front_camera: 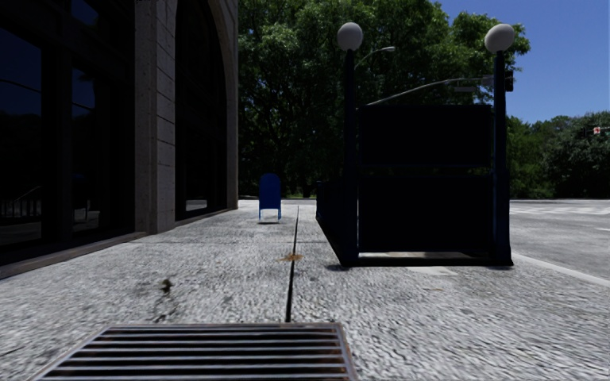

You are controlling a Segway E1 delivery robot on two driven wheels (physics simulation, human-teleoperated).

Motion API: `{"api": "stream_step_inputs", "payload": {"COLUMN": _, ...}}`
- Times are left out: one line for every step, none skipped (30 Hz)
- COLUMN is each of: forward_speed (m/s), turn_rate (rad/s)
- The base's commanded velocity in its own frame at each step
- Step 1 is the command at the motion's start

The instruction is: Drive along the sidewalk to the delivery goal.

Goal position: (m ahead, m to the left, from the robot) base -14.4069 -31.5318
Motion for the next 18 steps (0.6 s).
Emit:
{"api": "stream_step_inputs", "payload": {"forward_speed": 2.00, "turn_rate": 0.00}}
{"api": "stream_step_inputs", "payload": {"forward_speed": 2.00, "turn_rate": 0.00}}
{"api": "stream_step_inputs", "payload": {"forward_speed": 2.00, "turn_rate": 0.00}}
{"api": "stream_step_inputs", "payload": {"forward_speed": 2.00, "turn_rate": 0.00}}
{"api": "stream_step_inputs", "payload": {"forward_speed": 2.00, "turn_rate": 0.00}}
{"api": "stream_step_inputs", "payload": {"forward_speed": 2.00, "turn_rate": 0.00}}
{"api": "stream_step_inputs", "payload": {"forward_speed": 2.00, "turn_rate": 0.00}}
{"api": "stream_step_inputs", "payload": {"forward_speed": 2.00, "turn_rate": 0.00}}
{"api": "stream_step_inputs", "payload": {"forward_speed": 2.00, "turn_rate": 0.00}}
{"api": "stream_step_inputs", "payload": {"forward_speed": 2.00, "turn_rate": 0.00}}
{"api": "stream_step_inputs", "payload": {"forward_speed": 2.00, "turn_rate": 0.00}}
{"api": "stream_step_inputs", "payload": {"forward_speed": 2.00, "turn_rate": 0.00}}
{"api": "stream_step_inputs", "payload": {"forward_speed": 2.00, "turn_rate": 0.00}}
{"api": "stream_step_inputs", "payload": {"forward_speed": 2.00, "turn_rate": 0.00}}
{"api": "stream_step_inputs", "payload": {"forward_speed": 2.00, "turn_rate": 0.00}}
{"api": "stream_step_inputs", "payload": {"forward_speed": 2.00, "turn_rate": 0.00}}
{"api": "stream_step_inputs", "payload": {"forward_speed": 2.00, "turn_rate": 0.00}}
{"api": "stream_step_inputs", "payload": {"forward_speed": 2.00, "turn_rate": 0.00}}
